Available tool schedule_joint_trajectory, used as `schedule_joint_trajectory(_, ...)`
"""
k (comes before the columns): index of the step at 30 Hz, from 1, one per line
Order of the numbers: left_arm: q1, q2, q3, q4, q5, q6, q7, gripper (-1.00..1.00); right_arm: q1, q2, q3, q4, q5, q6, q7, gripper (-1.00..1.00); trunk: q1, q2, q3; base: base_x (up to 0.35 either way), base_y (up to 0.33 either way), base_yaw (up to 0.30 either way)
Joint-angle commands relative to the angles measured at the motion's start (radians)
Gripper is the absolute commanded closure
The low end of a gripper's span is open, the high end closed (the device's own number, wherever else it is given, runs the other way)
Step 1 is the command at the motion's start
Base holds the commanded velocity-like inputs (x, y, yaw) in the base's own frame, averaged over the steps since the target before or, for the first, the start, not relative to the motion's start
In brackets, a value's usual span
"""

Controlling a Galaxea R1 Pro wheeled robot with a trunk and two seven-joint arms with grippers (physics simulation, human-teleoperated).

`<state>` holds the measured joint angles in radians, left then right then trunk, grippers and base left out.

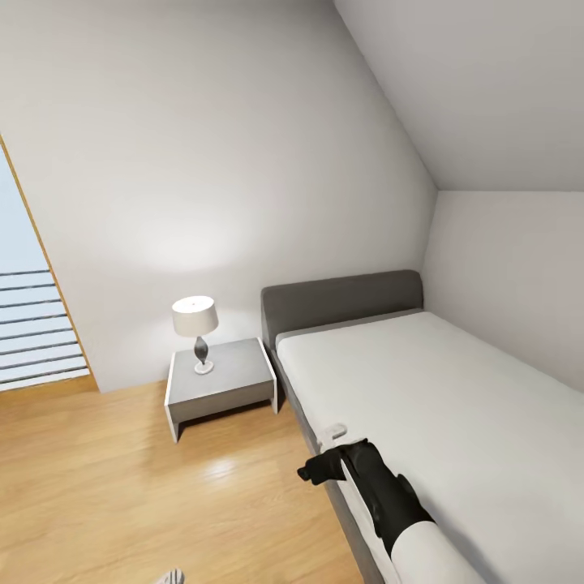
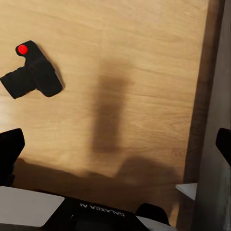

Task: Attach the digital camera to the camera tripod in the bedroom.

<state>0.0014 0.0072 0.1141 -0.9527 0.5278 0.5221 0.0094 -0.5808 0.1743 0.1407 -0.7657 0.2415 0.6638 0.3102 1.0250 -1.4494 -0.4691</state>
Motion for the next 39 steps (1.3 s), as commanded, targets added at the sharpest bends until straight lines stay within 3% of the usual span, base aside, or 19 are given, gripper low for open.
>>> schedule_joint_trajectory(1, 0.0, 0.0, 0.001, -0.001, 0.012, 0.006, 0.001, -1.0, -0.001, 0.0, -0.001, -0.003, 0.01, 0.004, 0.007, -1.0, 0.0, -0.001, -0.001, 0.0, 0.0, 0.0)
schedule_joint_trajectory(10, 0.0, -0.001, 0.002, -0.017, 0.032, 0.008, 0.0, -1.0, -0.001, 0.0, -0.003, -0.009, 0.012, 0.005, 0.007, -1.0, 0.0, -0.001, -0.001, 0.0, 0.0, 0.0)
schedule_joint_trajectory(29, 0.0, -0.004, 0.003, -0.056, 0.03, 0.009, 0.005, -1.0, -0.001, 0.0, -0.003, -0.009, 0.01, 0.005, 0.001, -1.0, 0.0, -0.001, -0.001, 0.0, 0.0, 0.0)
schedule_joint_trajectory(39, 0.0, -0.004, 0.002, -0.062, 0.036, 0.009, 0.098, -1.0, -0.001, 0.0, -0.003, -0.007, 0.007, 0.005, 0.001, -1.0, 0.0, -0.001, -0.001, 0.0, 0.0, 0.0)
